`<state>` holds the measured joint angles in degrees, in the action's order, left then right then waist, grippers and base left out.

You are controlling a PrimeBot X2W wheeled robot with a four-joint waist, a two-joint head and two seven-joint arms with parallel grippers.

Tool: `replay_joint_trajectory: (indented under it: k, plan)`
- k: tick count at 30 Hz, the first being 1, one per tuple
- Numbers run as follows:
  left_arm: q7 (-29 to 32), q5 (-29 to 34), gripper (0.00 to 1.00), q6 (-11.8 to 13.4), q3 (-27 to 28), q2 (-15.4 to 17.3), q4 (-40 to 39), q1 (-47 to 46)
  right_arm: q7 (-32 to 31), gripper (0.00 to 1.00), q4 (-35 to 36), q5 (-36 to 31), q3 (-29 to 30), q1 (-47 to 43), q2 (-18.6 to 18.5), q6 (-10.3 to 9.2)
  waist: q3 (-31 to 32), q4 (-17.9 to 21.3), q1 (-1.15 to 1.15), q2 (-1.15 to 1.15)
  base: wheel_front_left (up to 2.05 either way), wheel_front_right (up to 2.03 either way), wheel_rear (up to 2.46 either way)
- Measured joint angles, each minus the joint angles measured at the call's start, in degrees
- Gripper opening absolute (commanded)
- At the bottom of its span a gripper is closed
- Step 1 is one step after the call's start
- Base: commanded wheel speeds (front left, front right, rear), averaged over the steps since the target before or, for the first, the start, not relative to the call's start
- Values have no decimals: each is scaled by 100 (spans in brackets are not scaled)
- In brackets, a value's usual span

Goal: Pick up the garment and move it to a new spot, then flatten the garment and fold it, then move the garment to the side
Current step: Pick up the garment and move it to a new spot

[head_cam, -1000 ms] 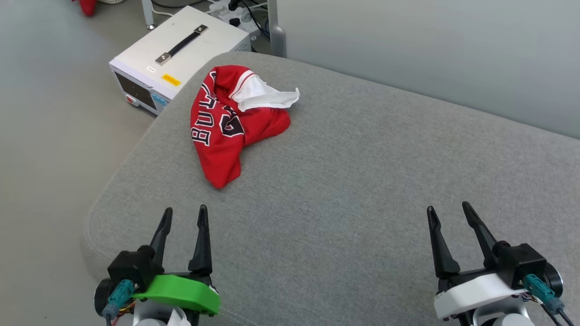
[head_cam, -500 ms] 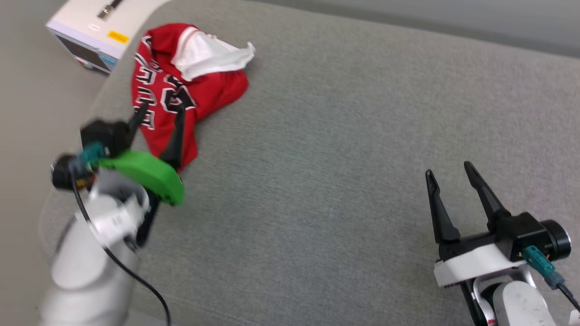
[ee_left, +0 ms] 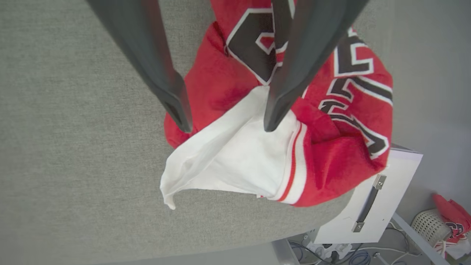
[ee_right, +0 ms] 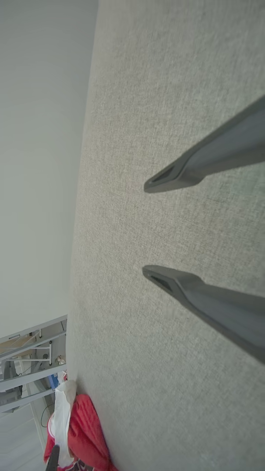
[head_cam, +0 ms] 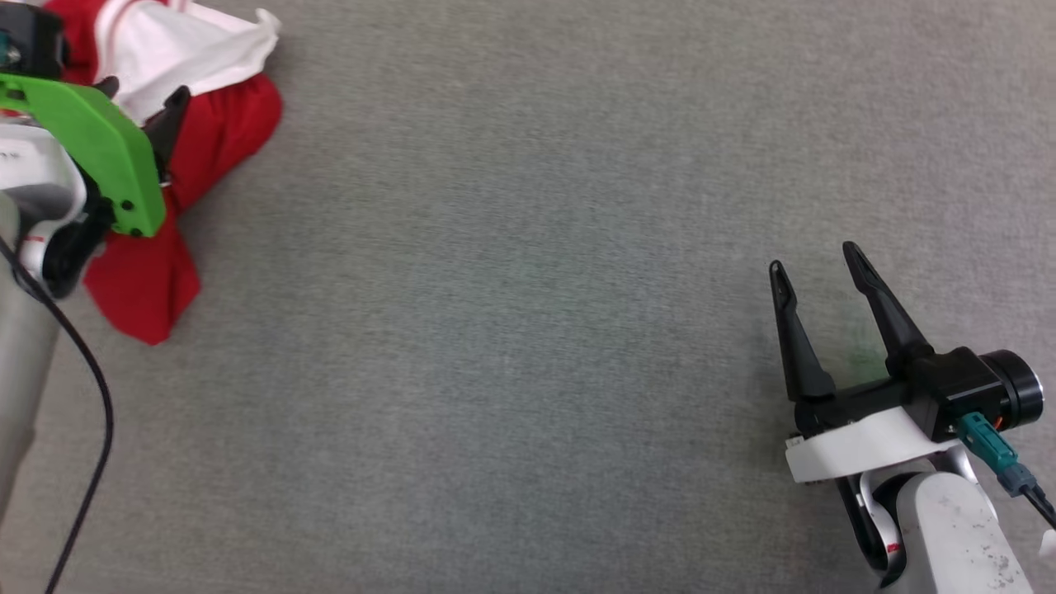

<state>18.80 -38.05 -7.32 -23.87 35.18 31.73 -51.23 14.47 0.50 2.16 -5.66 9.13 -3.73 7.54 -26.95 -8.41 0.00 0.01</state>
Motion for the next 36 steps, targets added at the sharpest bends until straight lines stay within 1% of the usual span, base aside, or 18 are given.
replay_joint_trajectory:
  k: [6, 13, 14, 15, 17, 23, 26, 29, 33, 36]
  plan:
    - [-54, -87, 100, 0, -361, 249, 445, -288, 0, 100, -4, 1, -8, 53, 15, 0, -315, 332, 0, 0, 0, 0, 0]
    - [-162, -283, 100, 0, -539, 264, 1107, -416, 0, 100, -19, 1, -13, 66, 24, 0, -502, 529, 0, 0, 0, 0, 0]
    - [-160, -323, 65, 0, -568, 253, 1168, -435, 0, 100, -20, 0, -10, 68, 24, 0, -503, 529, 0, 0, 0, 0, 0]
    - [-160, -371, 0, 0, -603, 243, 1193, -450, 0, 100, -22, -2, -11, 68, 25, 0, -496, 523, 0, 0, 0, 0, 0]
    - [-230, -483, 0, 0, -627, 215, 1225, -458, 0, 100, -32, -21, -4, 68, 27, 0, -472, 508, 0, 0, 0, 0, 0]
    - [-915, -704, 0, 0, -592, 151, 1298, -459, 0, 100, -131, -43, 14, 65, 51, 0, -271, 459, 0, 0, 0, 0, 0]
    - [-1284, -746, 0, 0, -571, 145, 1182, -459, 0, 100, -172, -40, 52, 43, 55, 0, -95, 437, 0, 0, 0, 0, 0]
    - [-1518, -784, 0, 0, -614, 113, 947, -452, 0, 100, -218, -21, 136, -24, 62, 0, 145, 408, 0, 0, 0, 0, 0]
    - [-1589, -781, 0, 0, -790, 21, 506, -400, 0, 100, -280, 24, 235, -214, 68, 0, 484, 364, -1, 0, 0, 0, 0]
    - [-1523, -782, 0, 0, -937, -146, 81, -291, 0, 100, -307, 64, 296, -330, 77, 0, 772, 333, -1, 0, 0, 0, 0]
